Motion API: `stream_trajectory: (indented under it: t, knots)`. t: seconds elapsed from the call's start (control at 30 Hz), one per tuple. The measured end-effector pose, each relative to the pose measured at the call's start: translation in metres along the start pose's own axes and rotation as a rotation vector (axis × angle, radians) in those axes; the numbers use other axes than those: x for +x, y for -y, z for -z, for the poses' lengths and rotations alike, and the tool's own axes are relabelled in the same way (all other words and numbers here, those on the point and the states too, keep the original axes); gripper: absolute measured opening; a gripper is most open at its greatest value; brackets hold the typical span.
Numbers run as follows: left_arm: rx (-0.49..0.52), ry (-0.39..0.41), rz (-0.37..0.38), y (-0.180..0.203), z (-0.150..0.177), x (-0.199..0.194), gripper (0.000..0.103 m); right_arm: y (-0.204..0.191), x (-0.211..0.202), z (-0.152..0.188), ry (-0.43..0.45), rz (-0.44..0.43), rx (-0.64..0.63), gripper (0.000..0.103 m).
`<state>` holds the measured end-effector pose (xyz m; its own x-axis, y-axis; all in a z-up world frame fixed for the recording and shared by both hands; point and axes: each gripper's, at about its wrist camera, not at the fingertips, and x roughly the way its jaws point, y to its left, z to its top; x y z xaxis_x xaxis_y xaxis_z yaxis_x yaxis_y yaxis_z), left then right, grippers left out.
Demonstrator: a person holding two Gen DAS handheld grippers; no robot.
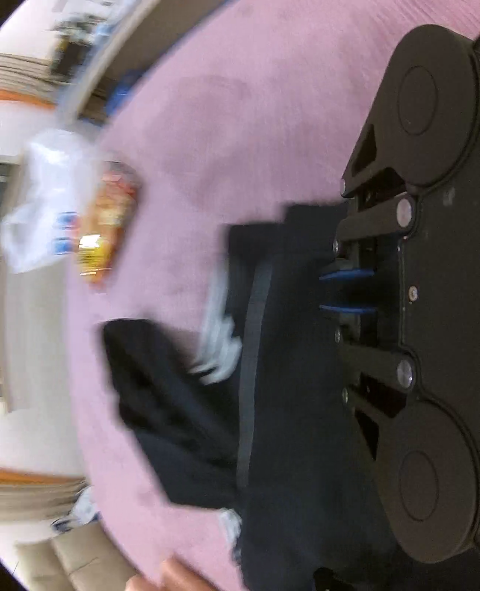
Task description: Fold large clothes
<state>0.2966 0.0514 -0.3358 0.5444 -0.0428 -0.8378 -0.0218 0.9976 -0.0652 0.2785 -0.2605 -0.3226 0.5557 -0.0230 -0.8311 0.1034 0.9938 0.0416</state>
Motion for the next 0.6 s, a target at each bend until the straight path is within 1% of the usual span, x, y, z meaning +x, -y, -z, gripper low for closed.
stream_trajectory:
  t: [0.03, 0.07, 0.17, 0.27, 0.33, 0.4, 0.47, 0.57, 0.6]
  knots:
    - [-0.034, 0.012, 0.024, -0.007, 0.005, 0.006, 0.011, 0.005, 0.010, 0.005, -0.016, -0.021, 0.033, 0.016]
    - [-0.055, 0.023, 0.045, -0.013, 0.006, 0.007, 0.011, 0.009, 0.010, 0.006, -0.001, -0.028, 0.049, 0.013]
    - [-0.089, 0.010, 0.077, -0.020, 0.003, 0.007, 0.010, 0.010, 0.008, 0.001, -0.022, -0.032, 0.057, 0.013]
    - [-0.065, 0.018, 0.086, -0.017, -0.004, -0.008, 0.011, 0.010, -0.002, -0.007, -0.026, -0.057, 0.030, 0.015]
    - [-0.023, 0.084, 0.121, -0.014, -0.012, -0.030, 0.013, 0.011, -0.022, -0.017, 0.046, -0.098, 0.007, 0.017]
    - [0.019, 0.160, 0.164, -0.009, -0.032, -0.052, 0.016, 0.009, -0.039, -0.026, 0.127, -0.103, -0.030, 0.019]
    - [0.067, 0.215, 0.180, 0.002, -0.063, -0.062, 0.021, 0.006, -0.047, -0.041, 0.193, -0.110, -0.050, 0.019]
    - [0.124, 0.253, 0.194, 0.024, -0.116, -0.049, 0.027, -0.003, -0.039, -0.070, 0.243, -0.155, -0.039, 0.019]
    - [0.132, 0.261, 0.201, 0.035, -0.137, -0.037, 0.033, -0.006, -0.033, -0.081, 0.265, -0.171, -0.037, 0.020]
